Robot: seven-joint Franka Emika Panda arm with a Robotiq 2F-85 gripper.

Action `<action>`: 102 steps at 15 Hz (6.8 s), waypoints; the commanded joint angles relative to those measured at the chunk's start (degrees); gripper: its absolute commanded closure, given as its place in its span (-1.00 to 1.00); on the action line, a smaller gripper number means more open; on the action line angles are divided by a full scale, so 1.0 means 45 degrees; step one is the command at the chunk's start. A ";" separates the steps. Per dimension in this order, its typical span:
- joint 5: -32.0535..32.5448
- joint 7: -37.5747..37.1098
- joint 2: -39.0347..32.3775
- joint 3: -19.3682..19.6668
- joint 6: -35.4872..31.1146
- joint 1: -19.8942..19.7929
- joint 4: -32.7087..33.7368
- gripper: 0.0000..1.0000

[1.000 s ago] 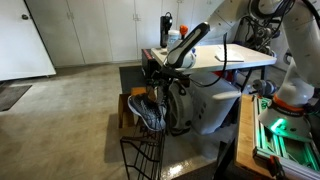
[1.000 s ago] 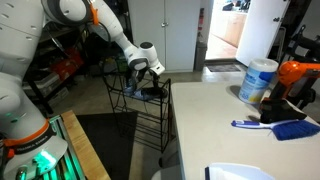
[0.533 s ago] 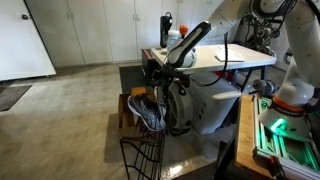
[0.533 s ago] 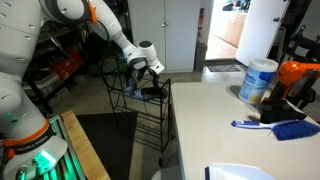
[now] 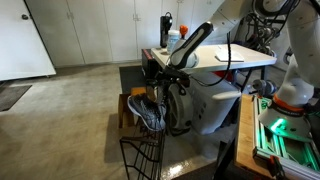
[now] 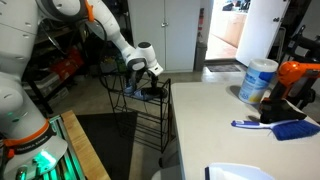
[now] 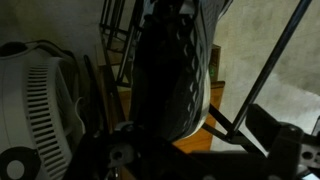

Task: Pick up the shoe on the right side of the shoe rack and move it on the left side of the shoe on the shoe rack

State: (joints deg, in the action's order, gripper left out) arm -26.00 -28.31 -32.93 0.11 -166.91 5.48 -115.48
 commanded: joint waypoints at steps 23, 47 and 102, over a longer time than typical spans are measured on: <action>-0.0299 0.0149 -0.1226 -0.1001 0.0000 -0.0721 0.1252 0.73; 0.0463 0.1841 -0.0349 -0.1200 0.0752 -0.0793 0.0813 0.90; 0.5449 0.7351 0.0318 -0.2513 -0.4618 -0.0151 -0.1367 0.94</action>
State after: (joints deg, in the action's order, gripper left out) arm -5.13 4.61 -31.34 -11.57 -186.66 3.87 -121.63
